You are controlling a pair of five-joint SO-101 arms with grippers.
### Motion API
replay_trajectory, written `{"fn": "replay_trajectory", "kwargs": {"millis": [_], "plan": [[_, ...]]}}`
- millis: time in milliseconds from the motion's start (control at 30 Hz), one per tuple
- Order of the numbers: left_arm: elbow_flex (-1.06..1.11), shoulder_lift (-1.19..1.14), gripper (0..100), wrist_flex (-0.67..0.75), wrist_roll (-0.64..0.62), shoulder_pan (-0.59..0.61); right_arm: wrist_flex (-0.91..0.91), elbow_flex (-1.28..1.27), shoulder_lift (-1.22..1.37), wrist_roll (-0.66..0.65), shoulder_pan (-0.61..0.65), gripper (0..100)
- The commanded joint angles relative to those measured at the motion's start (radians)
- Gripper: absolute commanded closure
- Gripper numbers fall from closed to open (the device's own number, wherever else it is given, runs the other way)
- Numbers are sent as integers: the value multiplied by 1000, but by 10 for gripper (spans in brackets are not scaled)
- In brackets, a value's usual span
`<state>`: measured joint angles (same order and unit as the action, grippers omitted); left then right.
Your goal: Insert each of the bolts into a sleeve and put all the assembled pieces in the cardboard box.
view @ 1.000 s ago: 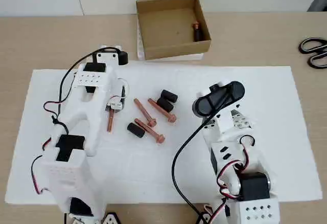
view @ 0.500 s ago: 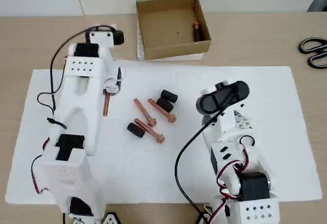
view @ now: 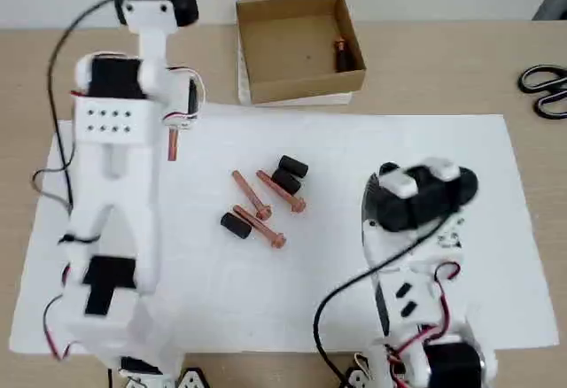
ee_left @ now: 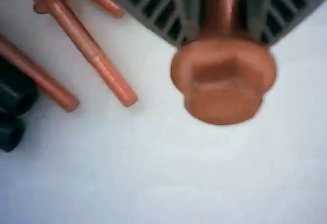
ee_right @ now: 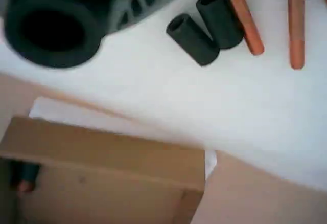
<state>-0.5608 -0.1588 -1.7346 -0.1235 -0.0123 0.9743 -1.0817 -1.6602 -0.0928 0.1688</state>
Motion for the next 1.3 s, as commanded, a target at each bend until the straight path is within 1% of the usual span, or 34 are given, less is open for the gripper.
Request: {"fn": "replay_trajectory", "kwargs": {"millis": [0, 67, 167, 267, 367, 467, 500, 633, 700, 800, 967, 1100, 1200, 1267], "plan": [[50, 189, 993, -17, -6, -41, 1, -6, -111, 11, 5, 995], [102, 239, 993, -15, -8, -61, 1, -55, -156, 11, 4, 995], [186, 296, 993, 9, -14, -97, -7, -129, -154, 12, 4, 995], [245, 327, 993, 54, -104, -130, -41, -198, -151, 14, 8, 995], [277, 339, 993, 129, -199, -147, -82, -267, -151, 14, 8, 995], [302, 334, 993, 186, -255, -170, -102, -319, -151, 21, 45, 995], [311, 333, 993, 196, -259, -183, -97, -333, -151, 43, 65, 995], [354, 338, 993, 245, -256, -259, -99, -368, -151, 210, 148, 995], [377, 339, 993, 285, -256, -296, -99, -368, -151, 252, 196, 995], [426, 334, 993, 373, -256, -328, -101, -377, -151, 249, 243, 995], [519, 341, 993, 528, -259, -371, -101, -407, -151, 190, 286, 995], [558, 341, 994, 588, -261, -413, -91, -414, -151, 190, 291, 995], [591, 345, 994, 655, -281, -414, -81, -416, -151, 190, 291, 995], [591, 399, 994, 658, -285, -414, -79, -416, -151, 189, 291, 995]]}}
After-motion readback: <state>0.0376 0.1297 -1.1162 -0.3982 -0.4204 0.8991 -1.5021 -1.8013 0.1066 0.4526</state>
